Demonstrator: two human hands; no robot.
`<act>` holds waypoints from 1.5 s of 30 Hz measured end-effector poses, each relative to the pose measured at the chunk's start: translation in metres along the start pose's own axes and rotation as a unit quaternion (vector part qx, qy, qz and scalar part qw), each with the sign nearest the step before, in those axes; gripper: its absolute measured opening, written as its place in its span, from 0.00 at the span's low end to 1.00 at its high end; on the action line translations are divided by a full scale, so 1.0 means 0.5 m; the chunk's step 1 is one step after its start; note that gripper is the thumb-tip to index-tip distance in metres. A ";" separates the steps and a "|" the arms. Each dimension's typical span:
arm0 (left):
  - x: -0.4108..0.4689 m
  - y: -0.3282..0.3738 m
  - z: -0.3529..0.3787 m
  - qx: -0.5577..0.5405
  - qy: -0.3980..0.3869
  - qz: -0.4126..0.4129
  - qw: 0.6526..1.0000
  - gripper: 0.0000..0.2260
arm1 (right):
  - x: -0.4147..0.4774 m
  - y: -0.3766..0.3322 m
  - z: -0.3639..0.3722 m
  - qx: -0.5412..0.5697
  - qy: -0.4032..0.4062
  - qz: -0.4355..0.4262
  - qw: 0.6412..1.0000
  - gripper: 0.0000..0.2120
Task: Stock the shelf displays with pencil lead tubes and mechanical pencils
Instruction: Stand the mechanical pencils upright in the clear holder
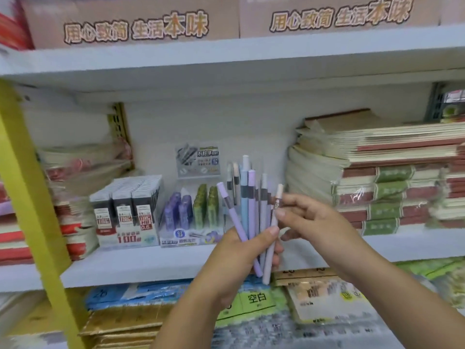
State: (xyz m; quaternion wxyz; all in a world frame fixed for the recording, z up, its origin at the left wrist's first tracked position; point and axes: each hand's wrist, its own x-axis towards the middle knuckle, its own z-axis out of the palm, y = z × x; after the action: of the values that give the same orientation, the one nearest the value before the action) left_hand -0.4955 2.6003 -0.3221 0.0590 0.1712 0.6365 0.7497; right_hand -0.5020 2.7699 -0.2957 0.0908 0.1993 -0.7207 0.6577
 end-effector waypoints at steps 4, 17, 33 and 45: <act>0.008 -0.013 -0.002 -0.010 0.008 -0.011 1.000 0.09 | 0.012 0.009 -0.002 0.001 0.013 0.006 1.000 0.07; -0.003 -0.003 -0.065 -0.020 0.048 0.000 0.999 0.07 | 0.048 0.007 0.038 0.106 0.066 -0.057 0.990 0.16; 0.019 0.004 -0.130 0.006 0.185 0.019 0.983 0.10 | 0.176 -0.057 0.054 -0.193 0.058 -0.193 0.960 0.20; 0.017 0.006 -0.125 0.021 0.174 0.016 0.984 0.07 | 0.197 -0.017 0.066 -0.302 0.047 -0.191 0.933 0.21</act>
State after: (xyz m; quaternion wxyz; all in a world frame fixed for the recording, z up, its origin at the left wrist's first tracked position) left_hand -0.5237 2.5442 -0.3257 -0.0681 0.0491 0.6495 0.7557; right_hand -0.5833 2.7204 -0.2532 0.3041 0.2651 -0.8286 0.3881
